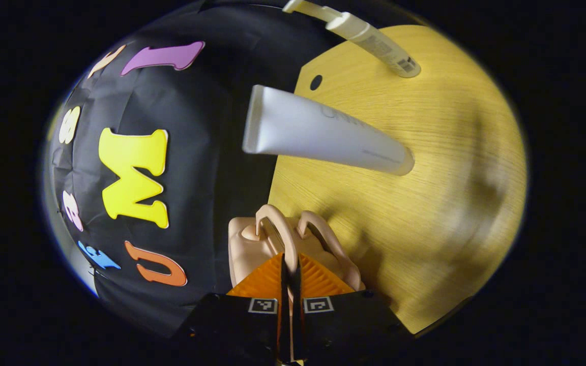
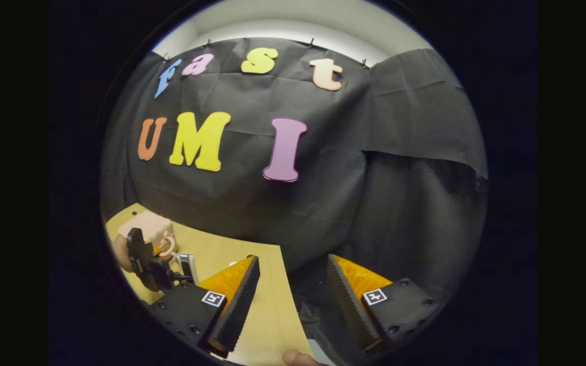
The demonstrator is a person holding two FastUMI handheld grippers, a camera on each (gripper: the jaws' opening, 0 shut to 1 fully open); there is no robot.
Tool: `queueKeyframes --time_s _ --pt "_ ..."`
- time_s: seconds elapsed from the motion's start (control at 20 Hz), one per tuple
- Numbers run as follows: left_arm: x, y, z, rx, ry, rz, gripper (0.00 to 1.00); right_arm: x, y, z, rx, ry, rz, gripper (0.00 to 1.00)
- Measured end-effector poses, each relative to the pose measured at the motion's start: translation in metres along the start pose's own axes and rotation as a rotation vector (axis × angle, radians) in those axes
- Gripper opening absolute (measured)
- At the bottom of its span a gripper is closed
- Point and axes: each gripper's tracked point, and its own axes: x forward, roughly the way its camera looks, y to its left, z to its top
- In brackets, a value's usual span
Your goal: First open the suitcase, pack the skin care products into it, and then close the suitcase.
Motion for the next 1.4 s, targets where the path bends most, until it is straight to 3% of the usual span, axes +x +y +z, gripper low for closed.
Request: queueKeyframes --time_s 0.4,0.6,1.0,1.2,1.4 --pt "-0.043 0.098 -0.022 -0.315 -0.142 -0.030 0.03 -0.019 0.046 0.036 0.000 -0.035 -0.129 0.80" --pt "-0.064 0.154 -0.062 -0.482 -0.214 -0.021 0.02 -0.024 0.093 0.053 0.037 -0.032 -0.122 0.80" --pt "-0.043 0.249 -0.185 -0.989 -0.285 -0.061 0.02 -0.023 0.197 0.070 0.001 -0.010 -0.054 0.79" --pt "-0.018 0.258 -0.269 -1.132 -0.219 -0.026 0.03 -0.027 0.236 0.077 -0.021 -0.003 -0.028 0.80" --pt "0.025 0.236 -0.359 -1.194 -0.128 -0.040 0.03 -0.033 0.263 0.075 -0.044 0.015 -0.017 0.80"
